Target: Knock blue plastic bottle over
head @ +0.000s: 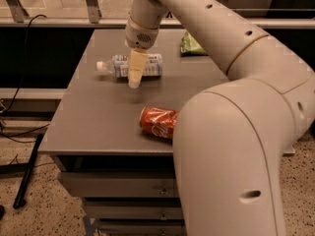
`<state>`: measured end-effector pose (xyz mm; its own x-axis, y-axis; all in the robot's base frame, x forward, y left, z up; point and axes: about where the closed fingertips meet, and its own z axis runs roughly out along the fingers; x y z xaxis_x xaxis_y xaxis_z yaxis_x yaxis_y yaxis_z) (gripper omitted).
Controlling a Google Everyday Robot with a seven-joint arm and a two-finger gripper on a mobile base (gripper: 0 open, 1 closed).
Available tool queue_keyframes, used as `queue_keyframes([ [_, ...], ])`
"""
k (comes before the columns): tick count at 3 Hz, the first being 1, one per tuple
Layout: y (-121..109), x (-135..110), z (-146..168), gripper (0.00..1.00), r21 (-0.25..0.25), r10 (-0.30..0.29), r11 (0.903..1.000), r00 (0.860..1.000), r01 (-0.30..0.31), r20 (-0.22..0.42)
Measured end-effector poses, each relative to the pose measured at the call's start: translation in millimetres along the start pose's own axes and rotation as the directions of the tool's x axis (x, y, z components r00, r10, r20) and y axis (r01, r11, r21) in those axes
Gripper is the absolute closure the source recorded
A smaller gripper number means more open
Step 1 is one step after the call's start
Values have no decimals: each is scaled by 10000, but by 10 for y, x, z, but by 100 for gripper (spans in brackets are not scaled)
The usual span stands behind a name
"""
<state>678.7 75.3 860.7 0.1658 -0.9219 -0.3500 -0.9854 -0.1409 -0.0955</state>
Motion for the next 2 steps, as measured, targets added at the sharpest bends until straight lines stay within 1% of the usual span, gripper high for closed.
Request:
queue_keyframes([
  [1, -8, 145, -191, 0, 324, 501, 9980, 9937, -536, 1001],
  [2, 18, 417, -598, 0, 971, 1058, 9863, 9625, -1336, 2497],
])
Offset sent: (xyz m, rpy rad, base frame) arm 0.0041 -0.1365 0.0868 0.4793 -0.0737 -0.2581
